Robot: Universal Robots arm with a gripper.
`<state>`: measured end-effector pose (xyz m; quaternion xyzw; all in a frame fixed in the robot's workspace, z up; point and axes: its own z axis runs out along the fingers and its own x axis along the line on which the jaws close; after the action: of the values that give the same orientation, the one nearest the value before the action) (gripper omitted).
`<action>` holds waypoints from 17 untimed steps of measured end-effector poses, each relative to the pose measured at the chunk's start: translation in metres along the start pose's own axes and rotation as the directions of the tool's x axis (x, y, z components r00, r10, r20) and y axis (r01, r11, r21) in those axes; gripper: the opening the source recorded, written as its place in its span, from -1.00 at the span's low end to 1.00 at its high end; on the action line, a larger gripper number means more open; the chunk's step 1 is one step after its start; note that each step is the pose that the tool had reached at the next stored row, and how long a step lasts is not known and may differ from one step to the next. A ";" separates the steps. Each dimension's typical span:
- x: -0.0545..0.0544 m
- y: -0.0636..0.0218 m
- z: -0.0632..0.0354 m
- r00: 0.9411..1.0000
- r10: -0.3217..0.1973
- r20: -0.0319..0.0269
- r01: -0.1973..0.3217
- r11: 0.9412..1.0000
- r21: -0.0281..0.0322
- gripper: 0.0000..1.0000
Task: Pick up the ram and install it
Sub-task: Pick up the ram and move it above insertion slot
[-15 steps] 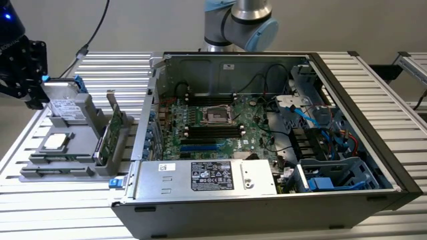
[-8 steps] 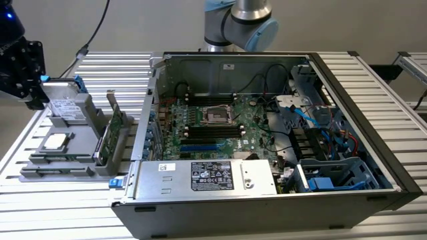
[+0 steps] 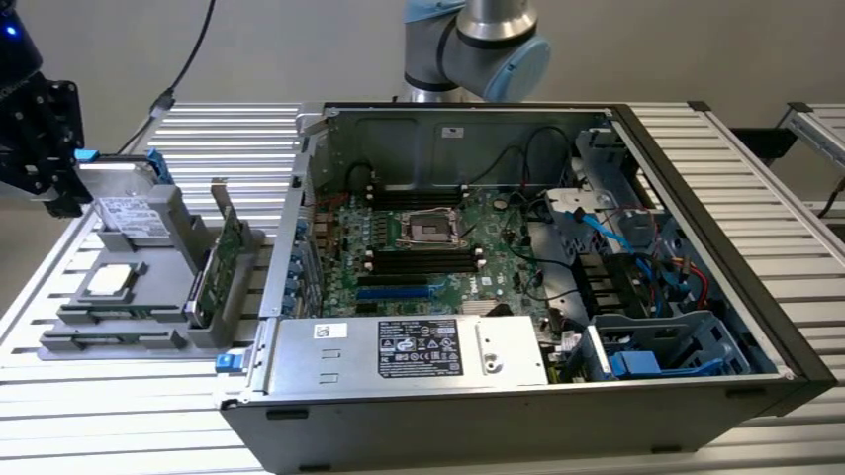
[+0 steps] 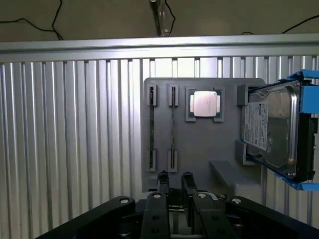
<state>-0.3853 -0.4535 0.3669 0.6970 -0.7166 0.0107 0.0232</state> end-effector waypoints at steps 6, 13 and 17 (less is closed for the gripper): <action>0.000 0.0129 0.0004 1.000 0.000 0.000 0.000 1.000 0.000 -0.47; 0.000 0.0168 0.0085 1.000 0.000 0.000 0.000 1.000 0.005 -0.34; 0.001 0.0171 0.0159 1.000 0.000 0.000 0.000 1.000 0.005 -0.34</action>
<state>-0.4028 -0.4545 0.3513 0.6971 -0.7166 0.0126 0.0213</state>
